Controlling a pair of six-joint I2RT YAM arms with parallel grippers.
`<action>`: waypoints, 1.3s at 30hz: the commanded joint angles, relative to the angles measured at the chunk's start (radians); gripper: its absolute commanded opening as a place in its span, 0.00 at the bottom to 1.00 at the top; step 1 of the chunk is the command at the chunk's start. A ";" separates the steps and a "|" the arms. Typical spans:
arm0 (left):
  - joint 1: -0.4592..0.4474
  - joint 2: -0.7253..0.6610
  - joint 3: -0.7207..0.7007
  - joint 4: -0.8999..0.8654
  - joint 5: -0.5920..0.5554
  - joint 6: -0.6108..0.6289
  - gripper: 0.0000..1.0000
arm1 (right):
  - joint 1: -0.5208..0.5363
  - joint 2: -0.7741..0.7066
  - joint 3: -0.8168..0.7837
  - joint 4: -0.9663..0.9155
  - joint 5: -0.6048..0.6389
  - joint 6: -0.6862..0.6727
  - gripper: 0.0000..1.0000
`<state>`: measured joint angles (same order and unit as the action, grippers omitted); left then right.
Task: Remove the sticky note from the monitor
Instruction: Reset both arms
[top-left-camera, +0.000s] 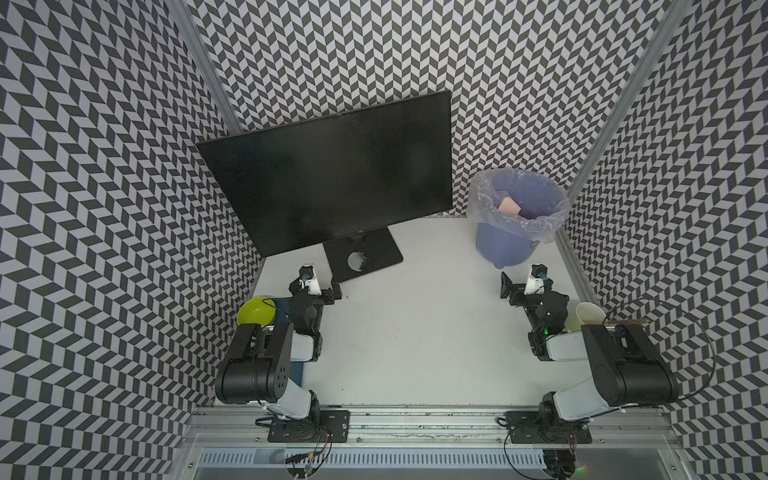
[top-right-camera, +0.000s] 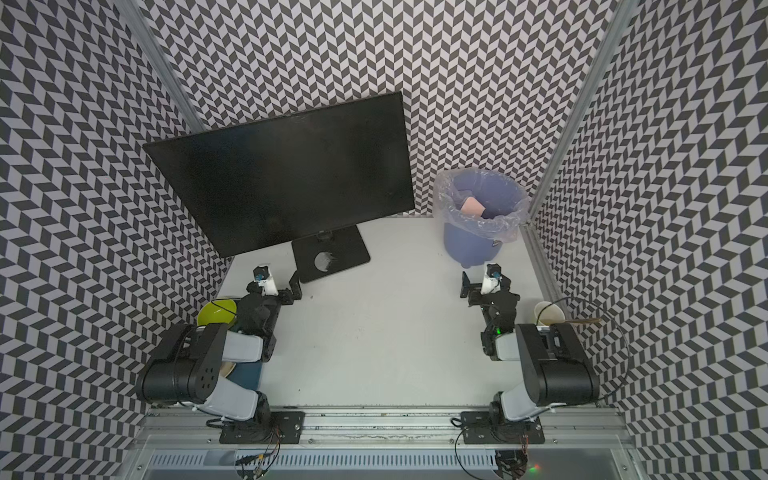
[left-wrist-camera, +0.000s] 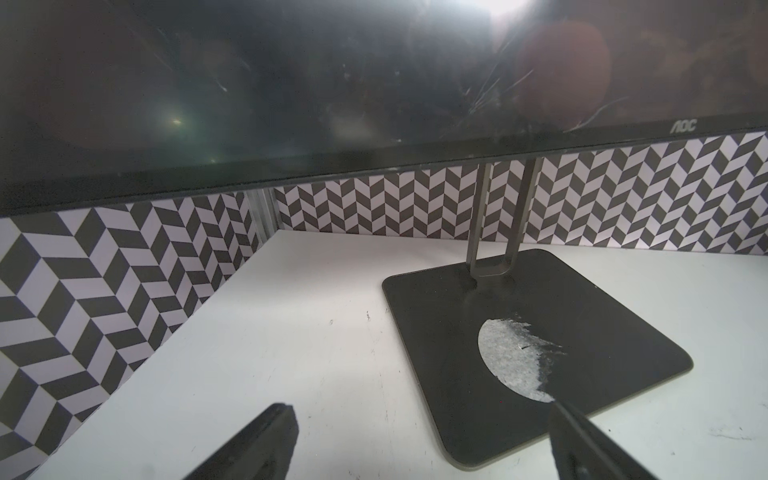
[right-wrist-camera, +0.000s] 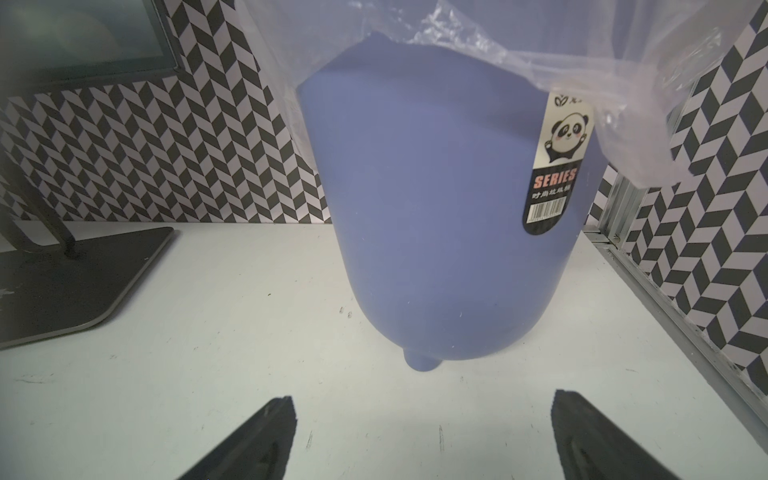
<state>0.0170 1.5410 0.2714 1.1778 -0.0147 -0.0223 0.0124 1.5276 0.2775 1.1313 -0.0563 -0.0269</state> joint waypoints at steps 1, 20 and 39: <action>-0.008 0.007 -0.001 0.029 -0.015 0.011 1.00 | 0.008 0.000 0.000 0.063 0.010 -0.008 0.99; -0.037 -0.006 -0.087 0.177 -0.199 -0.028 1.00 | 0.007 -0.032 -0.135 0.247 -0.006 -0.014 0.99; -0.047 0.003 -0.028 0.074 -0.201 -0.017 1.00 | 0.005 -0.003 -0.011 0.079 -0.033 -0.022 0.99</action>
<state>-0.0208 1.5391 0.2268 1.2587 -0.1982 -0.0429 0.0132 1.5181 0.2619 1.1828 -0.0830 -0.0433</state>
